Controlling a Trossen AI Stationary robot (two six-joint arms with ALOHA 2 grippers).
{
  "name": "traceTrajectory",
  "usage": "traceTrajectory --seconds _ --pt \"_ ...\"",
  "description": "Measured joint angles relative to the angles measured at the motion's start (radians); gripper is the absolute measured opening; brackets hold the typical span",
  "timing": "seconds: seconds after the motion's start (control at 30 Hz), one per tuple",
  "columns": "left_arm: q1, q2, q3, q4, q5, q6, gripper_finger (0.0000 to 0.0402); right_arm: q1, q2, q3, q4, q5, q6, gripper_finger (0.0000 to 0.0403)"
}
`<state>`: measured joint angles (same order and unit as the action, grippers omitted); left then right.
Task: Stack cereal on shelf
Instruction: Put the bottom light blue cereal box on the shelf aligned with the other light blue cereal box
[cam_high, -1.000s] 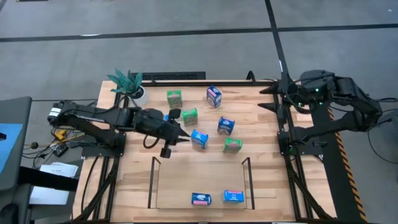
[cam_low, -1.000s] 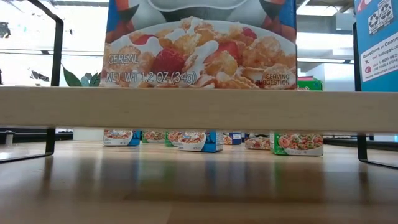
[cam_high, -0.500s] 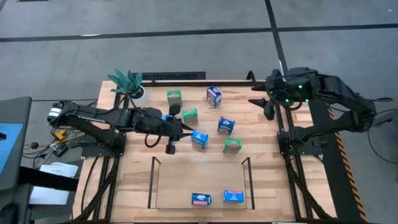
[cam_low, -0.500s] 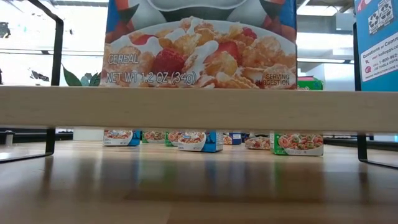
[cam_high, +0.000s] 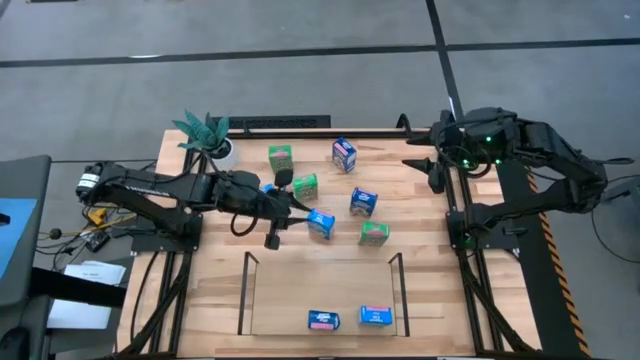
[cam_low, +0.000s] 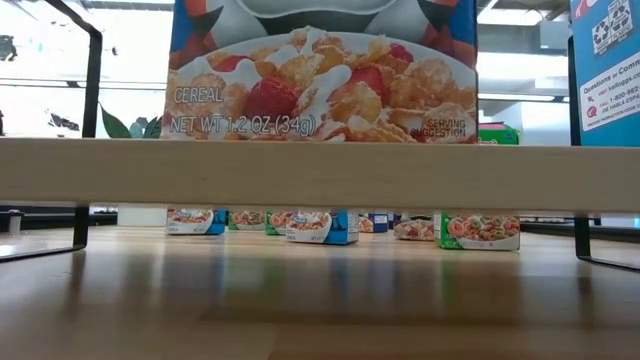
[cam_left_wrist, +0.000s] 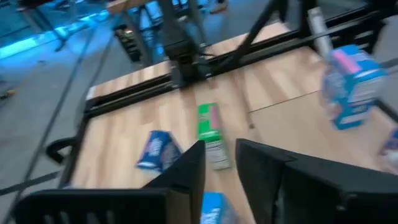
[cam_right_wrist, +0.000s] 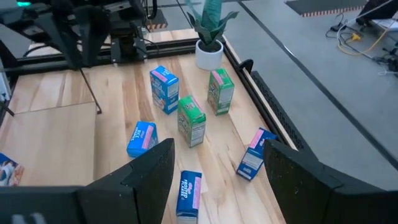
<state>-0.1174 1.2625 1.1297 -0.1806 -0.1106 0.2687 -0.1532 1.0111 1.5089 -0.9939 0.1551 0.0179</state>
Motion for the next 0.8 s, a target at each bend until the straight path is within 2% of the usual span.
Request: traceTrajectory --seconds 0.1,0.23,0.37,0.43,0.53,0.73,0.8 --pt "0.009 0.014 0.001 0.034 0.067 -0.044 0.0128 0.000 0.002 0.000 0.000 0.000 -0.001 0.0270" --pt "0.029 0.046 0.004 0.087 0.099 -0.079 0.0198 0.000 0.003 0.000 0.000 0.000 -0.004 0.0270" --pt "0.054 0.093 0.004 0.061 0.103 -0.079 0.0264 0.000 0.005 0.000 -0.004 -0.001 -0.004 0.0270" --pt "0.070 0.120 0.000 -0.005 0.114 -0.054 0.0285 -0.001 0.004 0.000 -0.005 -0.001 -0.004 0.0270" --pt "0.102 0.173 0.029 -0.041 0.179 -0.020 0.0298 0.000 0.003 0.000 -0.014 -0.001 -0.003 0.0270" --pt "0.164 0.263 0.118 -0.088 0.254 0.123 0.0300 -0.001 0.006 0.000 -0.025 -0.002 0.000 0.0270" --pt "0.181 0.282 0.138 -0.156 0.274 0.152 0.0300 -0.001 0.006 0.000 -0.025 -0.002 -0.001 0.0270"
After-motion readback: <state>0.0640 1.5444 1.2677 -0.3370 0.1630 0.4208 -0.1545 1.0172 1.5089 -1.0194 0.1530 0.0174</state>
